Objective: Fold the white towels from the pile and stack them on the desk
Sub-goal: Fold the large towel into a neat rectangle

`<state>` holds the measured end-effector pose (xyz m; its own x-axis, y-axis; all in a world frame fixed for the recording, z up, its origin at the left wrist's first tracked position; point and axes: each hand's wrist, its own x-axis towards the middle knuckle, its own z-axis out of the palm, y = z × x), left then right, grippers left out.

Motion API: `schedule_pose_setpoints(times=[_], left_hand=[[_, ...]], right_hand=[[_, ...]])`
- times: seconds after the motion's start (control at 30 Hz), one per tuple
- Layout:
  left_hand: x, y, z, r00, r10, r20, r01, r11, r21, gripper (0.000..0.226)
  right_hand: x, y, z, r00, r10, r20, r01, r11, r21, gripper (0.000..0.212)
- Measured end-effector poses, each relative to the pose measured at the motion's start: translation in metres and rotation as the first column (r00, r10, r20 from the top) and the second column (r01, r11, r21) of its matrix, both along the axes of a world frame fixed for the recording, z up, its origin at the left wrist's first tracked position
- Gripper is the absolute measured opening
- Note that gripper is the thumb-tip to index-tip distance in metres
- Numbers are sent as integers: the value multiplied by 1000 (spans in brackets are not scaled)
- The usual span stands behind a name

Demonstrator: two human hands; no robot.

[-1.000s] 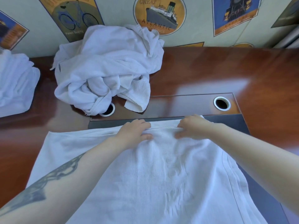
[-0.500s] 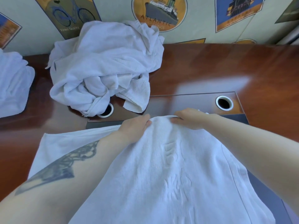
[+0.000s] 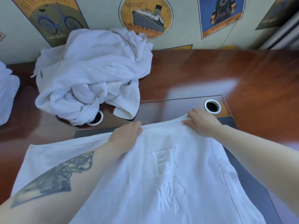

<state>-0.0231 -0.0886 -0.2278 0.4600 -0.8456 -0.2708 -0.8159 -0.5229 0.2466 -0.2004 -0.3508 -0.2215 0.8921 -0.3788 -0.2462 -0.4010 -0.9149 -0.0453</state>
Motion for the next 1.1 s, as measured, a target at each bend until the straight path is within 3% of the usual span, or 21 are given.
schedule_pose_setpoints(times=[0.07,0.2,0.27,0.3,0.37,0.43,0.47,0.57,0.7,0.8,0.93,1.1], left_hand=[[-2,0,-2,1000,15,23,-15,999,-29,20],[3,-2,2,997,-13,71,12,1000,24,14],[8,-9,8,987,-9,161,3,999,42,11],[8,-12,12,979,6,205,-10,1000,22,12],[-6,-11,23,971,85,225,-50,987,-153,38],[-41,-3,34,979,167,117,-110,916,-386,45],[-65,6,35,978,179,112,-114,894,-434,43],[-137,37,23,965,229,128,-185,940,-286,53],[-178,69,7,963,248,109,-243,968,-61,70],[-177,77,-5,961,239,143,-243,970,17,72],[-175,71,-18,936,286,205,-313,943,115,65],[-194,95,-21,896,408,176,-423,904,59,63]], right_hand=[[-1,4,-7,998,-39,50,43,996,-84,42],[10,5,-5,992,-104,-65,85,967,-241,40],[12,15,-1,988,-154,15,152,943,-296,30],[12,26,4,976,-186,116,211,941,-263,26],[7,64,16,888,-272,371,318,946,-67,32],[-7,121,23,786,-307,537,293,949,113,36],[-19,154,20,782,-288,553,253,957,140,39],[-61,230,0,895,-183,407,149,982,115,54],[-97,233,-14,948,-267,173,249,961,121,66],[-125,209,-26,948,-309,78,303,950,76,74],[-176,176,-28,879,-471,75,465,881,86,65],[-225,155,-26,844,-531,70,521,845,124,63]])
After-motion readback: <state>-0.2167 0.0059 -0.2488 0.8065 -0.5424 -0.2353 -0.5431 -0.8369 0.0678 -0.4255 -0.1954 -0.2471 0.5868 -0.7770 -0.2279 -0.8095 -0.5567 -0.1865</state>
